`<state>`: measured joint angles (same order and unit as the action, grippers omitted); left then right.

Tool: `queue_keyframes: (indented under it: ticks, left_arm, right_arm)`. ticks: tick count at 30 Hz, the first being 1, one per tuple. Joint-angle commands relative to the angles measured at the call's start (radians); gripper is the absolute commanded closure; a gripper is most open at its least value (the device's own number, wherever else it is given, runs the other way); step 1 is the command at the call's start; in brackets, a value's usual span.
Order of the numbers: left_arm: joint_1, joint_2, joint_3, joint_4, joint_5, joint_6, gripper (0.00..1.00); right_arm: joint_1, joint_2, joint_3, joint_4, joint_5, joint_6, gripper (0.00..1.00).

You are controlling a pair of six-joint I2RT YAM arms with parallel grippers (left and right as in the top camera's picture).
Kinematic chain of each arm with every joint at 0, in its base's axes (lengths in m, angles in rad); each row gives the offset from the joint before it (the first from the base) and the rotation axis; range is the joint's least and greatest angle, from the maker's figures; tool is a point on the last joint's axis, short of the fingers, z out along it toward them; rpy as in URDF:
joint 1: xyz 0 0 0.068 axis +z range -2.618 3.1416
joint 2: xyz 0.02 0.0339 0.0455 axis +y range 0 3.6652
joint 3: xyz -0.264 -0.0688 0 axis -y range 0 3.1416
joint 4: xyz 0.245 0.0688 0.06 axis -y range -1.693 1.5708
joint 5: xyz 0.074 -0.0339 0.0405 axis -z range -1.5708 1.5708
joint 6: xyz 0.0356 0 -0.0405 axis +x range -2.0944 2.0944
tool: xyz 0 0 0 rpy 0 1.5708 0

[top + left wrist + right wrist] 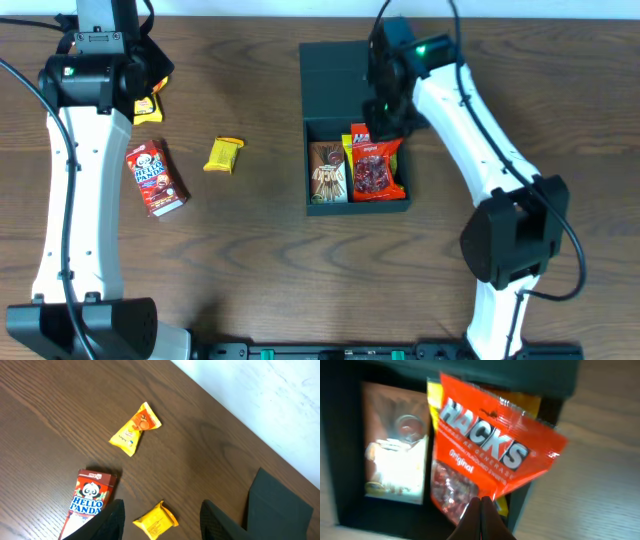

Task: Pack container
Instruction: 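Push the Jacks bag down and flat inside the box with the right gripper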

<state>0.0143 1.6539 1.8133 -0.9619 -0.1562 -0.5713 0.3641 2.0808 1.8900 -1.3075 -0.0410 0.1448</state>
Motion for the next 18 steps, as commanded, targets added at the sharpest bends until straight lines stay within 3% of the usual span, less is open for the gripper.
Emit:
queue_keyframes:
  ticks: [1,8,18]
  left_arm:
    - [0.005,0.008,-0.005,-0.001,-0.003,0.007,0.5]
    - [0.005,0.008,-0.005,-0.003,-0.002,0.007,0.5]
    - [0.004,0.008,-0.005,-0.022,0.0,0.008,0.5]
  right_arm:
    - [0.002,0.002,-0.1,0.053,-0.007,-0.018,0.98]
    - [0.003,0.002,-0.274,0.202,0.051,0.007,0.98]
    - [0.002,0.013,-0.29,0.259,0.201,0.027,0.99]
